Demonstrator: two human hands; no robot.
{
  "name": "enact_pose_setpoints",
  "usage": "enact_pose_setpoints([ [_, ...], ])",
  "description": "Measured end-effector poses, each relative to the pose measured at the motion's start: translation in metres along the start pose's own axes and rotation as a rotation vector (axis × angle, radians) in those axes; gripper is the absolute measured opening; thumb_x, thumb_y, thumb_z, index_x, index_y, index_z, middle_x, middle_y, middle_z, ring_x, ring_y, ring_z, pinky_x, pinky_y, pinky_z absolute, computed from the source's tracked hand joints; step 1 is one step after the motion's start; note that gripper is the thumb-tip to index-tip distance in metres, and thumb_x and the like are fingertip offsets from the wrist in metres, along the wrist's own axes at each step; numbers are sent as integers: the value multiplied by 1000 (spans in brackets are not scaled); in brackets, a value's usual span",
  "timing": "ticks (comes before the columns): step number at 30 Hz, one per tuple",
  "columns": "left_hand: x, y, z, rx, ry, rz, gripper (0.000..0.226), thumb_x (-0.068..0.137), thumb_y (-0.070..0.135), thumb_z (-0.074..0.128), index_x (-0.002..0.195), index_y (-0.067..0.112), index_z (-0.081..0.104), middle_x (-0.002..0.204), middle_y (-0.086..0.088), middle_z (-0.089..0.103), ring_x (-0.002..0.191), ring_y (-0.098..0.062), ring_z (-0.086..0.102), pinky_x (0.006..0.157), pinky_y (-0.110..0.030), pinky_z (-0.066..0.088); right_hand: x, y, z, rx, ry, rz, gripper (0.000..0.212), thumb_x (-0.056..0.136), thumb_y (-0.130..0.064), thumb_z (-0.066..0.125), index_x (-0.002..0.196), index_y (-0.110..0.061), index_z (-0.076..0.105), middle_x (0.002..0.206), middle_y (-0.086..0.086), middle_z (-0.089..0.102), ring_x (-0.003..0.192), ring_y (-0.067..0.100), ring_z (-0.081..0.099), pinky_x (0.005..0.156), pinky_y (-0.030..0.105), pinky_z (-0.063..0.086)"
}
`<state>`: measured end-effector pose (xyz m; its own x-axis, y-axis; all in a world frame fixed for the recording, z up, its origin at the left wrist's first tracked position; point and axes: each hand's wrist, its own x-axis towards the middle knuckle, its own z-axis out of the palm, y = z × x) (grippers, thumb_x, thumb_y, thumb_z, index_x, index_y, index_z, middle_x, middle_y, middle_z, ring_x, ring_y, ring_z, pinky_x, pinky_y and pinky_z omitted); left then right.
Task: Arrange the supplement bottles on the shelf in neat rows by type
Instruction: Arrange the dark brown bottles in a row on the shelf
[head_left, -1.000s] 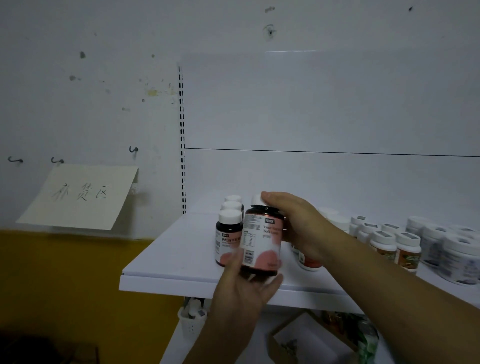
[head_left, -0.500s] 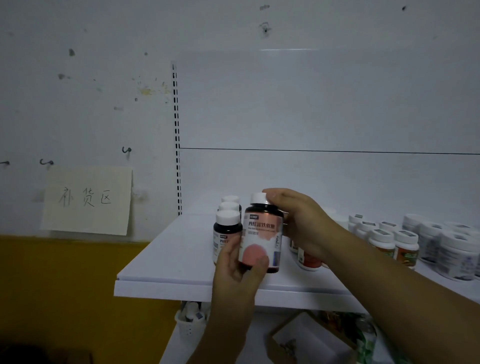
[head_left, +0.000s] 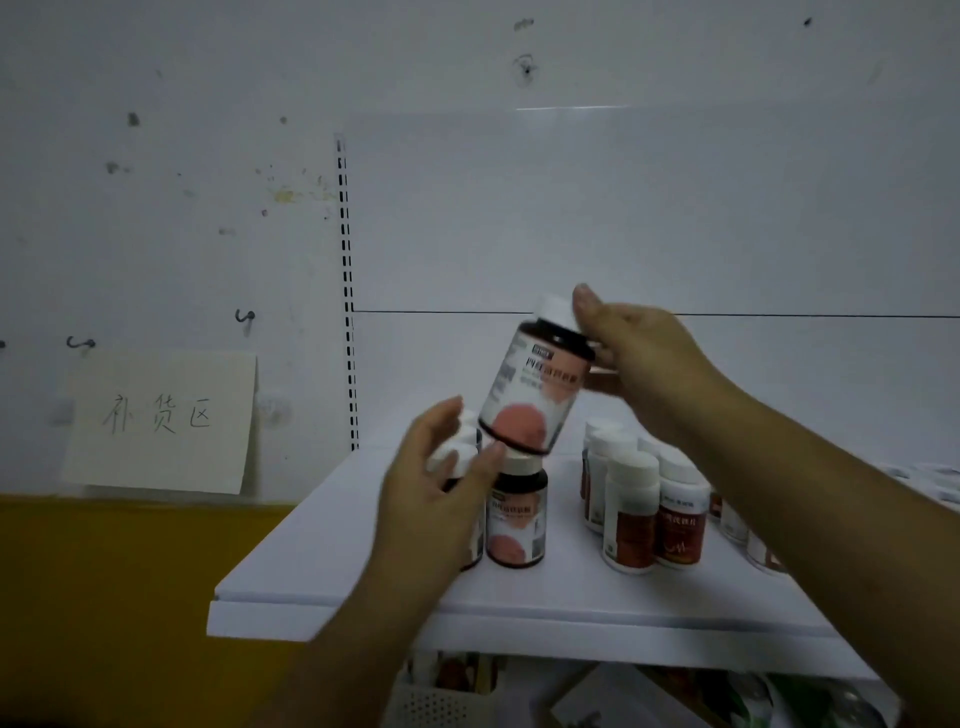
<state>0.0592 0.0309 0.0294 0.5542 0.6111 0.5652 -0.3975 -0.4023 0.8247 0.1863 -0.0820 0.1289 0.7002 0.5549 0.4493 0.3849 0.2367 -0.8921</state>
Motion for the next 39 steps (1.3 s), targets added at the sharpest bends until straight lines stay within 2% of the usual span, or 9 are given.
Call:
enact_pose_setpoints([
  [4,36,-27,-24,300,39,-50,50,81,23,68,127,30,47,123,10,48,110,-6,46,87,-20,40,46,4,-1,-79,169,-150,24,89,-38,60,102,-19,66,105,-1,67,101,18,62,92,42,52],
  [8,47,-49,-27,365,7,-82,29,82,17,67,106,30,56,117,7,53,108,-11,51,85,-24,43,82,45,12,-173,200,-71,35,89,-33,62,118,-14,59,118,7,63,107,24,60,96,47,50],
  [11,49,-57,-29,401,-18,-40,21,81,13,67,89,31,60,108,9,58,103,-11,56,83,-23,49,91,75,23,-239,81,44,45,90,-31,60,130,-14,50,132,12,54,113,27,55,97,45,49],
  [23,54,-63,-34,439,-36,-2,21,83,10,65,84,30,61,106,8,58,99,-11,58,87,-29,53,78,117,25,-439,-284,308,36,91,-31,58,123,-19,45,131,11,45,102,24,56,83,33,52],
  [27,53,-65,-34,445,-41,-5,18,83,10,65,88,27,62,109,7,58,100,-12,58,90,-34,53,80,121,29,-424,-318,394,33,93,-27,57,123,-20,44,108,3,54,94,19,57,90,37,52],
  [30,51,-65,-33,452,-39,2,19,83,11,65,92,27,61,112,7,56,104,-13,57,90,-30,52,81,121,31,-449,-311,435,23,93,-27,54,116,-23,48,108,2,55,108,24,56,99,43,48],
  [32,45,-68,-31,443,-36,32,29,82,14,67,103,30,57,118,9,51,110,-10,52,90,-24,48,81,120,32,-504,-305,432,21,93,-30,52,114,-26,50,116,2,53,111,24,53,100,41,47],
  [35,24,-76,-25,276,-66,-64,67,75,19,75,115,51,32,123,19,38,112,-2,43,93,-22,40,79,117,33,-574,-318,404,23,93,-32,51,115,-25,52,120,6,57,94,19,51,82,31,43],
  [39,12,-88,-17,201,-97,-145,88,67,22,80,120,54,17,126,22,34,122,-7,40,104,-36,40,81,110,32,-594,-241,228,30,92,-30,56,118,-15,55,114,4,58,92,15,54,77,24,42],
])
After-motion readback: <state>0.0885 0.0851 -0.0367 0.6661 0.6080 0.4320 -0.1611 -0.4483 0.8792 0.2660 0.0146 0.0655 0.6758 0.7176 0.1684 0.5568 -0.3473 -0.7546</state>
